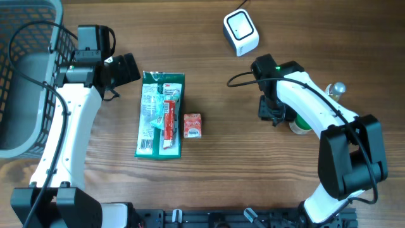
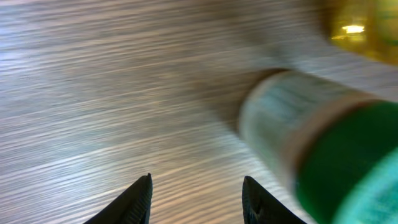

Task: Scan the item barcode
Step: 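Move the right gripper over the small orange box and lower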

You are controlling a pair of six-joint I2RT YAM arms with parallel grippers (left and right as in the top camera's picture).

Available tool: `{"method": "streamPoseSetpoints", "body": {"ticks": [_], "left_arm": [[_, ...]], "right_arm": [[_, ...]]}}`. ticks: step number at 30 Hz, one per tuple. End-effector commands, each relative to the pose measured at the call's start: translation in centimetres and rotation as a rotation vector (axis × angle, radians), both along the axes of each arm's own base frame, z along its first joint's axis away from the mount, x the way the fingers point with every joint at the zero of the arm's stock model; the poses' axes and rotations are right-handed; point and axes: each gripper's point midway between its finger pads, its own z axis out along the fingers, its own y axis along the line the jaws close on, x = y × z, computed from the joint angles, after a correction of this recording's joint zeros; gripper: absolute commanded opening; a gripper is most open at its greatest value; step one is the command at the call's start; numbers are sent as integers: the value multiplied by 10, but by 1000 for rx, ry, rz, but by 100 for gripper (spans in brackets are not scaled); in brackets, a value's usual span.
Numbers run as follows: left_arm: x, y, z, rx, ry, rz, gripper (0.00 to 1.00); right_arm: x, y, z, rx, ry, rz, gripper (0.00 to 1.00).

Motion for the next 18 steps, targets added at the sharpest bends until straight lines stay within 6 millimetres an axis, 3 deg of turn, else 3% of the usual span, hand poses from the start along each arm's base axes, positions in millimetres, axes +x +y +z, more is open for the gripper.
{"method": "streamPoseSetpoints", "body": {"ticks": [1, 5, 10, 18], "left_arm": [[2, 3, 2, 0, -6, 16, 100], [1, 3, 1, 0, -6, 16, 100], [2, 3, 2, 0, -6, 16, 100], [1, 3, 1, 0, -6, 16, 100]], "right_arm": [[-3, 38, -10, 219, 34, -24, 47], [3, 72, -9, 393, 28, -20, 42], [6, 100, -7, 463, 0, 33, 42], [1, 170, -1, 551, -71, 223, 44]]}}
